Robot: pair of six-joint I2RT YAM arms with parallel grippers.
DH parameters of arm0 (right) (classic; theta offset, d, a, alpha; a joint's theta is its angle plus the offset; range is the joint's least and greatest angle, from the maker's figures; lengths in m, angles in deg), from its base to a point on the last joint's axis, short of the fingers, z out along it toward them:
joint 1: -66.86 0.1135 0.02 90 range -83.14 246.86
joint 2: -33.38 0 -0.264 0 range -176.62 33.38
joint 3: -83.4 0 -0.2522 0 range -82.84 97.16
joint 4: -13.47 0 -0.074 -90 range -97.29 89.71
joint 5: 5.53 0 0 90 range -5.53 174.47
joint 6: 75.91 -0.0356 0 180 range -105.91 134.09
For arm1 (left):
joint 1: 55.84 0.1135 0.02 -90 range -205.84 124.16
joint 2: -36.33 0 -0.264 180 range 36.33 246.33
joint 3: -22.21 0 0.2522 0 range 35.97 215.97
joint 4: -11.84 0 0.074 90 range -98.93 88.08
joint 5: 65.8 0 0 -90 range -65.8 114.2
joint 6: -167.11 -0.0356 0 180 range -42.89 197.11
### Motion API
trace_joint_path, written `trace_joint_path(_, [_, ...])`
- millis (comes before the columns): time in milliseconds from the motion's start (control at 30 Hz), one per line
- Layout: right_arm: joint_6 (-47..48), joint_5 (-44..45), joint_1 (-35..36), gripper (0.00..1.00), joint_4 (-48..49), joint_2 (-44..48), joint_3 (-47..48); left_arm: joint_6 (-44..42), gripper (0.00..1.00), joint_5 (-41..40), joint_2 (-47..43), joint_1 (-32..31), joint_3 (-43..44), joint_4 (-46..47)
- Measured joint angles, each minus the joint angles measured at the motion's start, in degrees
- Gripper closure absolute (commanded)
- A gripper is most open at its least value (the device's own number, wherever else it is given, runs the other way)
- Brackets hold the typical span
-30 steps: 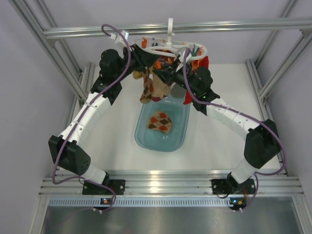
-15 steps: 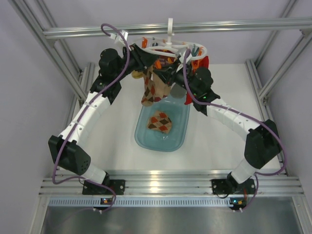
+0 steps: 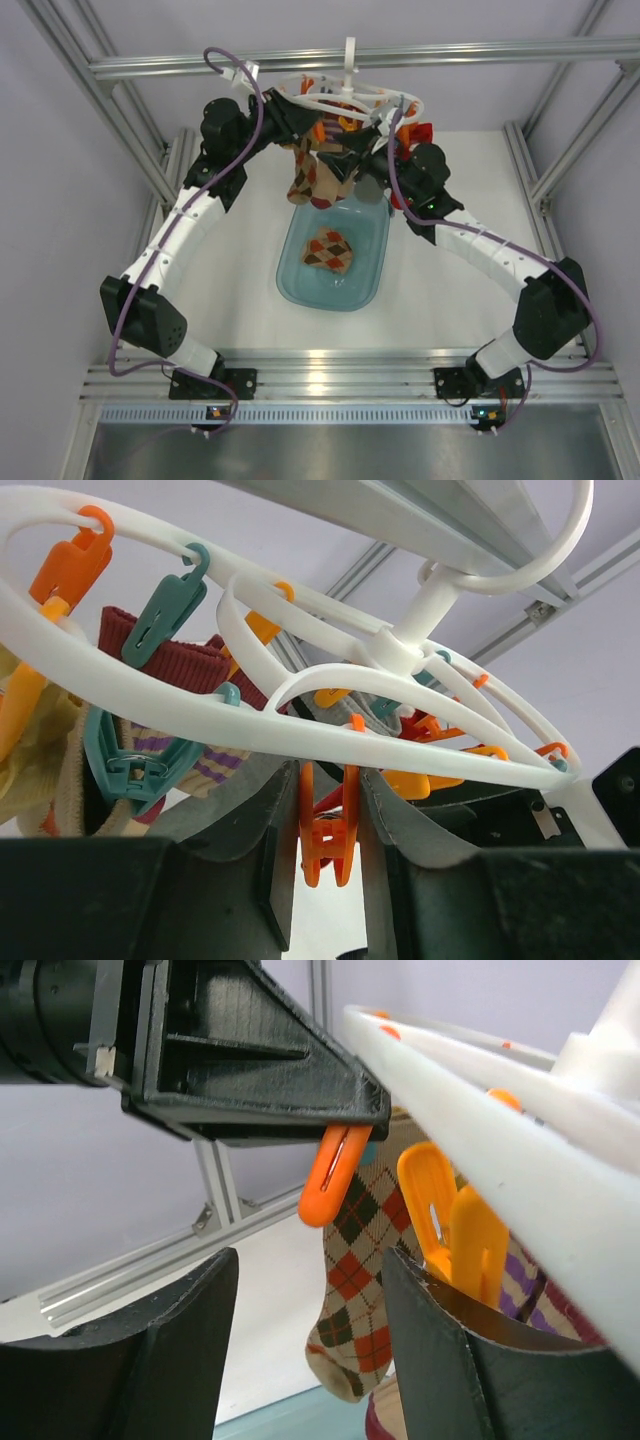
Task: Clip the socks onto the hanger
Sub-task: Open the clamp at the hanger.
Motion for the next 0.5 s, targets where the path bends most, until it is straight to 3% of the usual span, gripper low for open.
trace_joint_path(433, [-0.5, 3.8, 0.0, 0.49, 1.7, -3.8, 5.0, 0.6, 1.0, 0.9, 0.1, 0.1, 0.0, 0.6])
trace_joint_path(500, [-0.3, 4.3, 0.0, 0.59, 2.3, -4.1, 5.0, 0.6, 1.0, 1.0, 0.0, 0.0, 0.0, 0.6])
